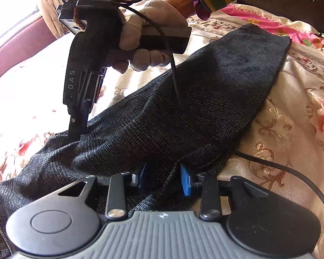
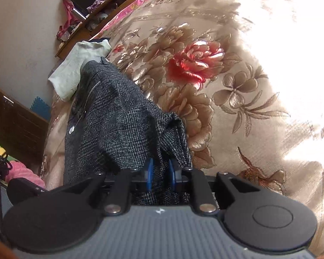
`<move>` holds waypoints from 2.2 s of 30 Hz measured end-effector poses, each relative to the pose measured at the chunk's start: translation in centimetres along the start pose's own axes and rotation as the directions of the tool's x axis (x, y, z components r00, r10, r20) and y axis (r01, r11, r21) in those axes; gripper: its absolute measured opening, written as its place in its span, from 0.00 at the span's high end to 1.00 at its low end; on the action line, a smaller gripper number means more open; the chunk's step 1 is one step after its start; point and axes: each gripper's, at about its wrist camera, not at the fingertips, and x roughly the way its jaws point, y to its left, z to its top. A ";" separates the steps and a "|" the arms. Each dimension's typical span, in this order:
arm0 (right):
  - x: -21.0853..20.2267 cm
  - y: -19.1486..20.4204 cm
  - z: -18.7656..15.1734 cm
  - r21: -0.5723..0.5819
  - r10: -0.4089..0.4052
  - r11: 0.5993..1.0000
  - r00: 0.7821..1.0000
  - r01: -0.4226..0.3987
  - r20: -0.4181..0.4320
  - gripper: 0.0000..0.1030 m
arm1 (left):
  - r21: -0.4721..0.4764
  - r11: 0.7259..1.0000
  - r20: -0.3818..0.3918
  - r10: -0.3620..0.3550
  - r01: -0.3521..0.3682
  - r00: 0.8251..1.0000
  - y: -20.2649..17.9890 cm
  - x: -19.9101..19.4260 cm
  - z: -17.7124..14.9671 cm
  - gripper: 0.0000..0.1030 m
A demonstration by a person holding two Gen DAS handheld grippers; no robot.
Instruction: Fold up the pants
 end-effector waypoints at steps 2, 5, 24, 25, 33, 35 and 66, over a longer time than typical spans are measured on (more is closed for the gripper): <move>1.2 0.2 0.6 -0.007 0.044 0.999 0.999 -0.044 -0.023 0.82 | -0.003 1.000 -0.002 -0.002 0.002 1.000 0.1 0.2 0.1 0.53; 2.1 0.7 1.0 -0.004 0.068 0.998 0.997 -0.068 -0.038 0.85 | 0.006 1.000 0.001 0.000 0.000 1.000 0.2 -0.1 0.1 0.50; -11.2 2.7 -5.7 0.310 -0.433 0.882 0.869 0.355 0.237 0.80 | 0.063 0.997 -0.034 0.044 -0.042 0.998 -0.4 -1.1 0.9 0.47; -13.5 3.2 -8.2 0.369 -0.502 0.840 0.828 0.397 0.252 0.80 | 0.064 0.997 -0.023 0.045 -0.044 0.999 -0.4 -1.4 1.3 0.47; -18.4 5.3 -27.3 0.738 -0.777 0.399 0.628 0.544 -0.043 0.82 | 0.115 0.993 -0.157 0.029 -0.011 0.987 -2.4 2.4 4.6 0.45; -20.3 6.1 -30.5 0.812 -0.804 0.346 0.594 0.470 -0.001 0.79 | 0.154 0.988 -0.173 0.049 -0.022 0.984 -3.1 2.8 4.8 0.45; -27.6 6.8 -45.5 0.992 -0.935 0.128 0.334 0.008 0.118 0.69 | 0.536 0.822 0.093 -0.283 0.191 0.955 -18.2 11.6 26.2 0.43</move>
